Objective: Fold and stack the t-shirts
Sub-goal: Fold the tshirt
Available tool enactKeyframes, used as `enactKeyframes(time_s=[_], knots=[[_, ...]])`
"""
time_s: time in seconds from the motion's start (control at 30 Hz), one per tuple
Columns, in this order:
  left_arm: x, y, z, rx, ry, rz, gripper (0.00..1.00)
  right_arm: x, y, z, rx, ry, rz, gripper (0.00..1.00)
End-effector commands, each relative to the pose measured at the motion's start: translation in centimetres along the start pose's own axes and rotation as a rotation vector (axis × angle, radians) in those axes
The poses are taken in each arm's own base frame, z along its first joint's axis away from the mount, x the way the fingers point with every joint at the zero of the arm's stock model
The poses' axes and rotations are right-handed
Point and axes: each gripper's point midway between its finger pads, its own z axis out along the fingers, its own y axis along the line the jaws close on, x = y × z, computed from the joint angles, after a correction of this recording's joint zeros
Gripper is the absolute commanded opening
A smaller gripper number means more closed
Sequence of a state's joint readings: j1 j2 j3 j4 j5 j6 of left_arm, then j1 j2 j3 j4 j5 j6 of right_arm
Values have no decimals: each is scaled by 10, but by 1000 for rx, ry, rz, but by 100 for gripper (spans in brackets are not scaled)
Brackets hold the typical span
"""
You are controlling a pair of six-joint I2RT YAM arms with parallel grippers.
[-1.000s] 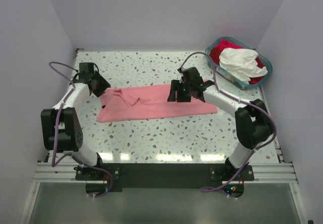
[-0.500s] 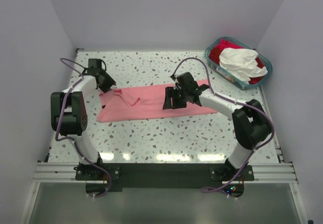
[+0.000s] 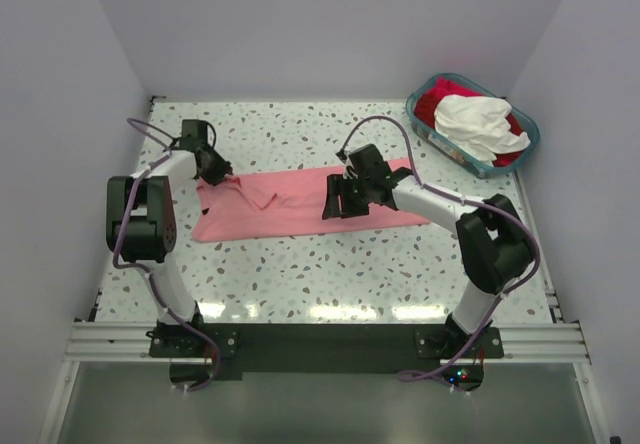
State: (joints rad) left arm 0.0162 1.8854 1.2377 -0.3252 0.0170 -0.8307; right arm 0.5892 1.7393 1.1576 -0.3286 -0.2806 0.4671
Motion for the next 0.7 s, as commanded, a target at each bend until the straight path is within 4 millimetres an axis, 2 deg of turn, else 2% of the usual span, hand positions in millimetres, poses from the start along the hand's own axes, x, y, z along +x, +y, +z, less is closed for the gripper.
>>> enactKeyframes(time_s=[0.0, 0.2, 0.4, 0.67], knots=[[-7, -9, 4, 19, -32, -13, 29, 0, 4, 3, -24, 5, -20, 60], [-9, -10, 1, 22, -35, -7, 26, -5, 7, 3, -32, -4, -27, 60], [-11, -4, -4, -4, -57, 0, 41, -8, 11, 4, -43, -9, -32, 60], [0, 5, -2, -15, -39, 3, 43, -3, 10, 6, -43, -2, -25, 60]])
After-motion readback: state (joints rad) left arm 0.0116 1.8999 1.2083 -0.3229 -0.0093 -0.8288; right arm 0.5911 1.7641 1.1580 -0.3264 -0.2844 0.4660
